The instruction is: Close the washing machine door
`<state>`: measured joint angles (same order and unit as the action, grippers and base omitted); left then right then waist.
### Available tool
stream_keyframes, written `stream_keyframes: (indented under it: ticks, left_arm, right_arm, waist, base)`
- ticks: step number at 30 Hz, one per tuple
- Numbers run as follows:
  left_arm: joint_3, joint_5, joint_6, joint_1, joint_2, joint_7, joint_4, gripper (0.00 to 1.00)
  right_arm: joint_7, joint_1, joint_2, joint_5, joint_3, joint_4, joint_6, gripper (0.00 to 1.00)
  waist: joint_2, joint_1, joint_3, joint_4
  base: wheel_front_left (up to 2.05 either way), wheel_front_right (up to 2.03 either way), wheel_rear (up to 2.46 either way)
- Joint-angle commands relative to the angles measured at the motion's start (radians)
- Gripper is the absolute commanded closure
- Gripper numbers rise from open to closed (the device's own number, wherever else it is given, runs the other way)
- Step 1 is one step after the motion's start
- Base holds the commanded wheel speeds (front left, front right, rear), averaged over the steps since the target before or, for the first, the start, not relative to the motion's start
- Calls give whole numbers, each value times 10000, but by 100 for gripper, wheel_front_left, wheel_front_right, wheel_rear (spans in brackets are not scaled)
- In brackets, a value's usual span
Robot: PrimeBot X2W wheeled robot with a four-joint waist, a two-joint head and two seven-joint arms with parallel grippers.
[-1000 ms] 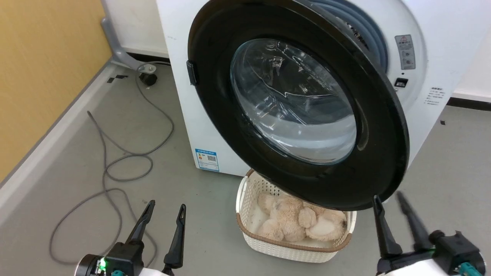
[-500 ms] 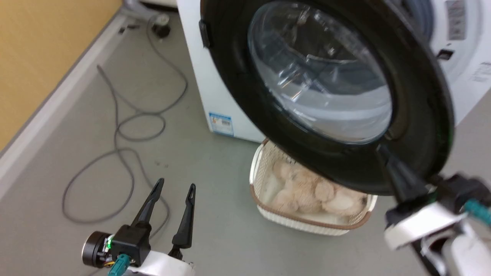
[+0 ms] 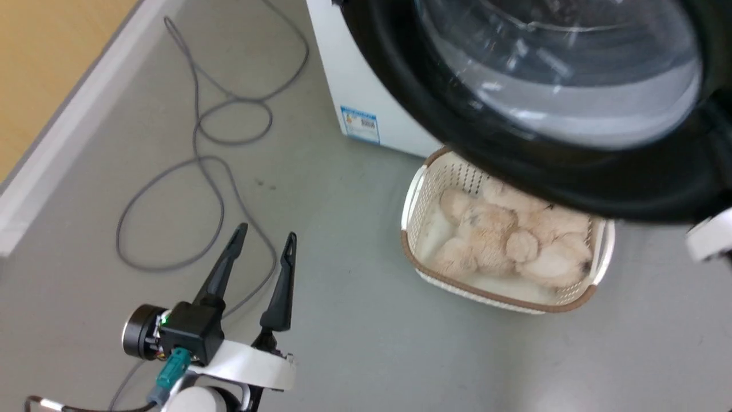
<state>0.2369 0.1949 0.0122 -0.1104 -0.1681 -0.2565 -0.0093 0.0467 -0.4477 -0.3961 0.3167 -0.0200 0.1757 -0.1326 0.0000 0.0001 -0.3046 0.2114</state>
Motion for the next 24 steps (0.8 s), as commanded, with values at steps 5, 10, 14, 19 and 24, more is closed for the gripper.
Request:
stream_keyframes:
  ticks: [5,10,14,19,24]
  left_arm:
    - [-312,-77,-176,-412,214,-53,-69,0]
    - [-539,-151,-333,-567,358,-53,-77,0]
    - [-673,-229,-471,-619,465,-53,-42,0]
    - [-797,-323,-604,-664,600,-53,39,0]
    - [-903,-385,-674,-644,693,-53,106,0]
  right_arm:
    - [-634,-1353,-647,330,-669,806,19,100]
    - [-1117,-2407,-955,375,-1148,1561,19,100]
    - [-1329,-3105,-1069,234,-1477,2120,19,100]
    - [-1280,-3599,-1014,28,-1767,2686,19,100]
    - [-1110,-3697,-891,-65,-1813,2964,19,100]
  waist:
    - [0,-1,-673,231]
    - [0,-1,-979,338]
    - [0,-1,-1115,398]
    - [0,-1,-1126,458]
    - [0,-1,-1007,440]
  base:
    - [0,0,0]
    - [0,0,0]
    - [0,0,0]
    - [0,0,0]
    - [0,0,0]
